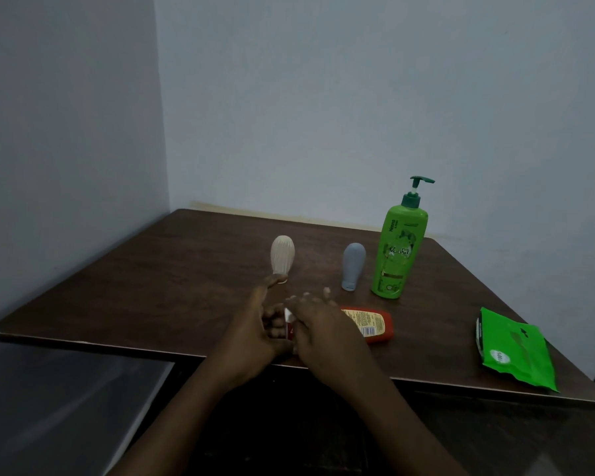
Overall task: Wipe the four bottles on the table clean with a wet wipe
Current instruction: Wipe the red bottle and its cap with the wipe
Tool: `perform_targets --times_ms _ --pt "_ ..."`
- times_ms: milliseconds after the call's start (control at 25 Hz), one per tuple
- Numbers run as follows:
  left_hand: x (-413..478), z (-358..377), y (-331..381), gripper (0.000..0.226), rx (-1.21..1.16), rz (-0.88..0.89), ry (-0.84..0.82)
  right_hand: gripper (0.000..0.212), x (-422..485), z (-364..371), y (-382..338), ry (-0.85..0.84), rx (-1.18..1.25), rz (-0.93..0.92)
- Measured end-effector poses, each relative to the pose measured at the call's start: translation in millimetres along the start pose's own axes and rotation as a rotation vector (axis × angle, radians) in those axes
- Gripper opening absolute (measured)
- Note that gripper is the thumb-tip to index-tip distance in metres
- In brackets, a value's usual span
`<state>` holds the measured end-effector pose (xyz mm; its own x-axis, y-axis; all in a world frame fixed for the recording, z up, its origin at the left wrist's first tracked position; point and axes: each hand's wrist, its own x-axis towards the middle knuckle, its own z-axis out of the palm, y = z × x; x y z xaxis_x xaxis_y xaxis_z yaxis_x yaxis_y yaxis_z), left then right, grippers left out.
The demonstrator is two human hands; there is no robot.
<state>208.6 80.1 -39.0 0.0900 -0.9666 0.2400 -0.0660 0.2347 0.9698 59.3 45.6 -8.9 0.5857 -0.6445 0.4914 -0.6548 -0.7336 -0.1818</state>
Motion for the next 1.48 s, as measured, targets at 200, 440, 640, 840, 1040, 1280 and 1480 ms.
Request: perform_targets --times_ms 200,440,640,840,1040,1280,1480 --pt "2 -6 4 0.102 0.070 0.028 0.020 0.054 -22 13 2 -0.052 -0.184 -0.165" --pt "1 -8 1 0.098 0.068 0.003 0.019 0.064 -49 17 4 -0.048 -0.250 -0.190" --pt "3 -4 -3 0.101 0.001 -0.010 -0.006 0.062 -10 12 5 -0.040 -0.195 -0.059" --pt "3 -6 3 0.094 0.124 -0.041 0.006 0.052 -14 -12 40 0.033 -0.132 0.161" --pt "3 -10 -2 0.068 0.170 -0.001 0.001 0.046 -43 -30 89 0.014 -0.125 0.398" --pt "0 -8 -1 0.078 0.164 -0.026 -0.029 0.038 -45 -31 90 0.065 -0.082 0.479" --pt "-2 -8 1 0.081 0.192 -0.002 -0.007 0.041 -22 -12 52 0.083 -0.036 0.282"
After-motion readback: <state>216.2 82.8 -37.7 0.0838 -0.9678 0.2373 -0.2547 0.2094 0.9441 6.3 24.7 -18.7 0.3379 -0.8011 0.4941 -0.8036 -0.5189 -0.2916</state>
